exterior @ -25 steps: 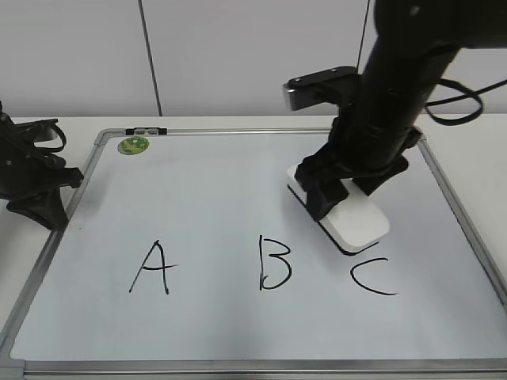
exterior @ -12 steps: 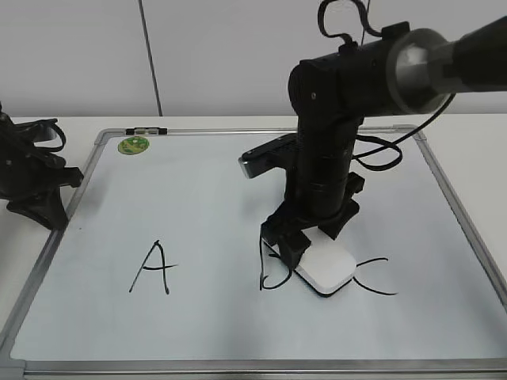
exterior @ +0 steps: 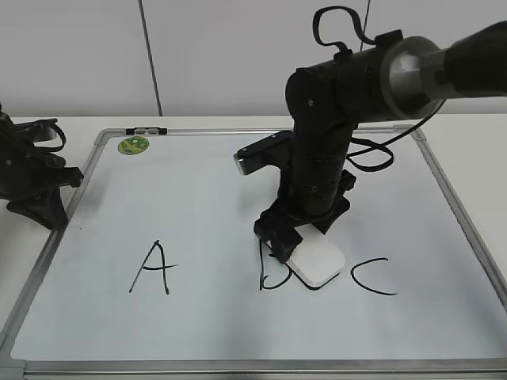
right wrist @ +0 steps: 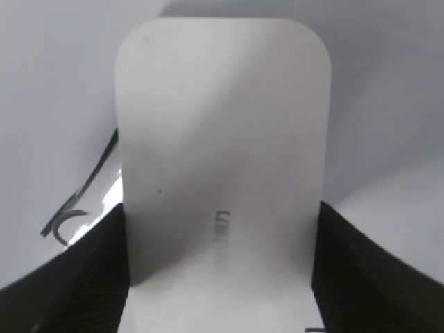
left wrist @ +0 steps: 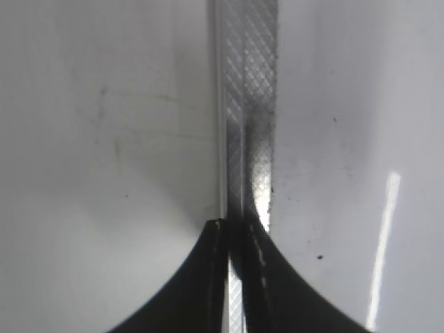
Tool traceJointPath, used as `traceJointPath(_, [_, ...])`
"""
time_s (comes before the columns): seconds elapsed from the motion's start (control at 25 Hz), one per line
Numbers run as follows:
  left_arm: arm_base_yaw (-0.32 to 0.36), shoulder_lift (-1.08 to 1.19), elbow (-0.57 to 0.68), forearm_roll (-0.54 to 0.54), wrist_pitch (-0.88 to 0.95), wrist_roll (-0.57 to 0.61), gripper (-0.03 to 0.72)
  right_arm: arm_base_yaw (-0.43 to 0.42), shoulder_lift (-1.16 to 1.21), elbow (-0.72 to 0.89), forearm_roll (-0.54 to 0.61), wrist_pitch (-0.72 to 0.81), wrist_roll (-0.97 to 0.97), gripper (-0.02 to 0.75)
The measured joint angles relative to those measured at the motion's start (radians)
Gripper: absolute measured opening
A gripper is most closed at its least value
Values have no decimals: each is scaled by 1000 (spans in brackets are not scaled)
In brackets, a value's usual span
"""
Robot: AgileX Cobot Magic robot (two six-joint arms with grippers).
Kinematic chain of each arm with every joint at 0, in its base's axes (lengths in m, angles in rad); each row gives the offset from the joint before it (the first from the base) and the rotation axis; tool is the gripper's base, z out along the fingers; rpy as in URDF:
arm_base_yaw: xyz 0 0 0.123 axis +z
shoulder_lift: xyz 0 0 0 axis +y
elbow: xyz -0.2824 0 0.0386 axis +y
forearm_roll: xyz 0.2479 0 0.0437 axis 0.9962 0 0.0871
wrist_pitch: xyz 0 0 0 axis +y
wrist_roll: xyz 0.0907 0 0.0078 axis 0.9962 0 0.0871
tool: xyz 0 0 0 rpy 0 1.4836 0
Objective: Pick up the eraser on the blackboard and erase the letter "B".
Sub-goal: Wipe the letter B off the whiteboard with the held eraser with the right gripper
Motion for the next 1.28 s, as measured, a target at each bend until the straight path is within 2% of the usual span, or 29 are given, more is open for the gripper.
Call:
traceJointPath(0.32, [0,0,0,0,0,0,11,0,4,0,-3,-55,0,548])
traceJointPath(1.08, [0,0,0,0,-3,0,11,0,17,-16,26,-36,0,548])
traceJointPath(1.28, [0,0,0,0,-3,0,11,50,17,-16,-2,-38,2,548])
